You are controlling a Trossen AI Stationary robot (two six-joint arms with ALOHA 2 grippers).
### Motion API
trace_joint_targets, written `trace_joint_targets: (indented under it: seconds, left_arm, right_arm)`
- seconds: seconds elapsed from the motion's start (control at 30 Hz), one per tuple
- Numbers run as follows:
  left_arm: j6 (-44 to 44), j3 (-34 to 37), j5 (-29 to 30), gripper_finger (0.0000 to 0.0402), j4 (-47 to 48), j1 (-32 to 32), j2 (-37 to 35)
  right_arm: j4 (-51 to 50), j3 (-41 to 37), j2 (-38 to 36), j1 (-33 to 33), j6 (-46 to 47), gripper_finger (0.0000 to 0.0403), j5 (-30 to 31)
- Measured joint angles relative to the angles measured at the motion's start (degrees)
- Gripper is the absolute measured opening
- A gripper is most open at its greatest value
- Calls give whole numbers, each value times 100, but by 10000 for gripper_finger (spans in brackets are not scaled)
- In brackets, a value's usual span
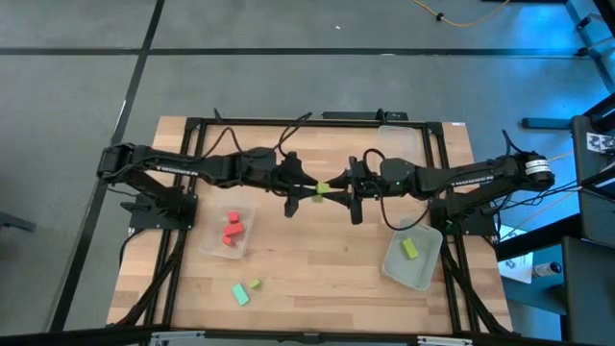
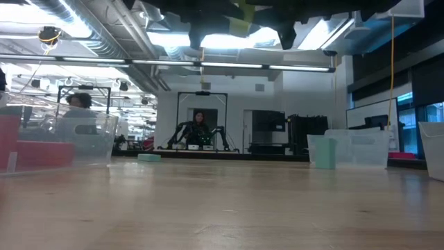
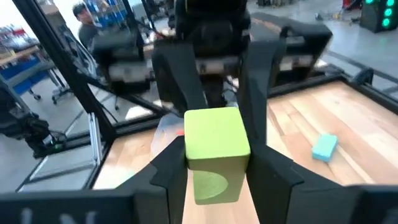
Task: Sort & place blocks by color
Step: Put the top green block into the gray bin
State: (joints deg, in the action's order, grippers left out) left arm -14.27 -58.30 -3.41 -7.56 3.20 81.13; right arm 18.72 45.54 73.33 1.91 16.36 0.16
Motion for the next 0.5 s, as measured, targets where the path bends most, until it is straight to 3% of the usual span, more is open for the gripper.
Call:
trace_joint_targets:
  seconds: [0.27,0.5]
  left_arm:
    - [-49,0,-638,153,924,237,-662]
    - [181,48,29,152,1534,328,-1710]
  right_arm:
    - [-1351,0,-686,-111,-168,134,15]
    - [-3514,0,-1866,78,321,134,28]
